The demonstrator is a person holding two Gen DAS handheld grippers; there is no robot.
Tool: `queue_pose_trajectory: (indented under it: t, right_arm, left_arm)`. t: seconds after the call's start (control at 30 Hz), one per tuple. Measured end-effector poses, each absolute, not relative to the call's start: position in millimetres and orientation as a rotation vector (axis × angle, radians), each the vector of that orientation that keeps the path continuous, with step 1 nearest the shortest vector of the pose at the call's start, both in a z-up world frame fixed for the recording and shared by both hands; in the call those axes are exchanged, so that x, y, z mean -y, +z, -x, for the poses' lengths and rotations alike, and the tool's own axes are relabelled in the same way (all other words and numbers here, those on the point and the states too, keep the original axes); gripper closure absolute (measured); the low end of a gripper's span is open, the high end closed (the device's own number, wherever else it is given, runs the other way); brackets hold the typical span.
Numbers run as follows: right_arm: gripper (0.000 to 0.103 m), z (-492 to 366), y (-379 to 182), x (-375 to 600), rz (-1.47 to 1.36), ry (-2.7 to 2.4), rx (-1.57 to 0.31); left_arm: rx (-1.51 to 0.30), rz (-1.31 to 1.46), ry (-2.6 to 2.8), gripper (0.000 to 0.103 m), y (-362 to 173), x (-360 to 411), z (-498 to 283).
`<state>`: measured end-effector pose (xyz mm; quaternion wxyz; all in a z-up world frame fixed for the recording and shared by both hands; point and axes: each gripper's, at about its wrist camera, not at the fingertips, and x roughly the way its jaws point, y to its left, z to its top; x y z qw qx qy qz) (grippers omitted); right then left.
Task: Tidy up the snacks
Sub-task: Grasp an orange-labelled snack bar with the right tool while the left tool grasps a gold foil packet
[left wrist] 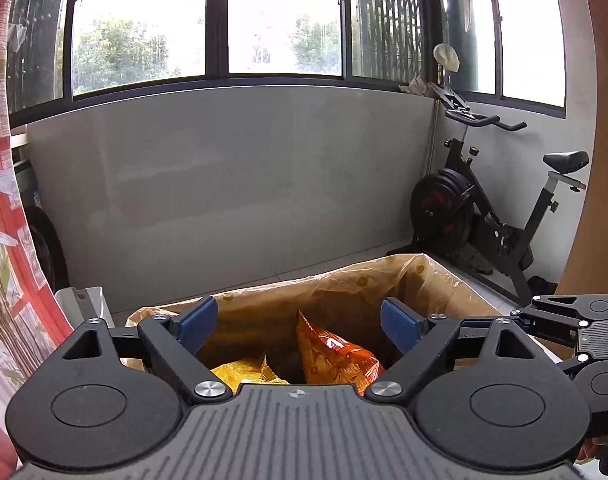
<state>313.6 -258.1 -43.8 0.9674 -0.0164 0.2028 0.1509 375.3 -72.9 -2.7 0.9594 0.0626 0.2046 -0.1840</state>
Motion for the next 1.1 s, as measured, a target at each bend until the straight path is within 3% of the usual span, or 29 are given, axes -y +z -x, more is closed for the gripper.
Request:
queue_pose_trajectory:
  t: [0.27, 0.53, 0.7, 1.1]
  right_arm:
    - [0.042, -247.1, -43.3, 262.6, -0.037, 0.312, -0.244]
    - [0.042, -186.2, -74.1, 268.9, -0.096, 0.283, -0.170]
    - [0.042, -186.0, -110.2, 262.3, -0.062, 0.295, -0.313]
    - [0.042, -250.8, -181.4, 208.6, 0.064, 0.510, -0.645]
  left_arm:
    - [-0.335, -0.035, -0.352, 0.013, 6.7, -3.1, -305.6]
    - [-0.326, -0.021, -0.239, 0.015, -19.6, -64.6, -242.3]
    - [-0.417, 0.060, -0.181, 0.021, -49.8, -90.8, -232.4]
    - [-0.526, 0.152, -0.156, 0.022, -97.9, -95.8, -214.3]
